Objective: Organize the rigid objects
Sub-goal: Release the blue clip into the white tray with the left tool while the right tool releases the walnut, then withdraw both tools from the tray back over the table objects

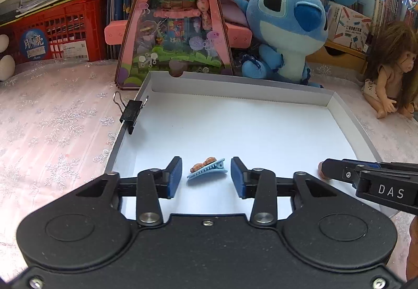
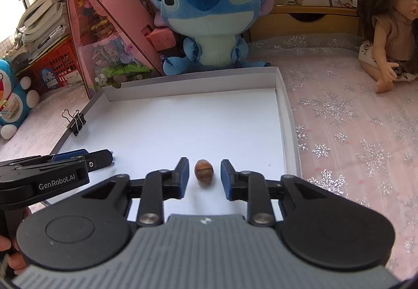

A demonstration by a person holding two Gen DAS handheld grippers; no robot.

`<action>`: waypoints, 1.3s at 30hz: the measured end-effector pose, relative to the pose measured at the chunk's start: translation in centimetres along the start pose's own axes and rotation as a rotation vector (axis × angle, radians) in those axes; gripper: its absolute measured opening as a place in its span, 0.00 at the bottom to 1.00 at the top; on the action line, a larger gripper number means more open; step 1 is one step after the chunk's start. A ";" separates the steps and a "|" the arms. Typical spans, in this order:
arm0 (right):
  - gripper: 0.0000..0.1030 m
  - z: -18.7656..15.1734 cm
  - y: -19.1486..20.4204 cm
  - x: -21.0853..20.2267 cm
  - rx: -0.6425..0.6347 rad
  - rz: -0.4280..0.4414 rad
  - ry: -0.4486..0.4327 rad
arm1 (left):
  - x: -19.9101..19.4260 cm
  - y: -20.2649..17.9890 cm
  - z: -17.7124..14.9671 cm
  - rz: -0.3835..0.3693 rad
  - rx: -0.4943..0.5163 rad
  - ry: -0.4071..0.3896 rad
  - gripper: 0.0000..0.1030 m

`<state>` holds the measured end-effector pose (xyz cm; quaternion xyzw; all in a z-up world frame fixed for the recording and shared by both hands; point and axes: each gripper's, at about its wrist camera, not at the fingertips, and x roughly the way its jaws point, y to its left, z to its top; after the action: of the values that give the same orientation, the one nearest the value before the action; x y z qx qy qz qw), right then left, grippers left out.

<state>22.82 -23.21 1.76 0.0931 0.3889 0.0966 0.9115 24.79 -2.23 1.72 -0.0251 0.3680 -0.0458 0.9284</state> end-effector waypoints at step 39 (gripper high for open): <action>0.83 -12.3 1.9 -14.5 -0.209 -0.087 -0.233 | -15.4 3.6 -14.7 -0.015 -0.001 -0.167 0.83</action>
<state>3.86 -23.84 3.84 -0.0086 0.2720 0.0854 0.9585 3.76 2.78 1.23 -0.0321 0.2891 -0.0505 0.9554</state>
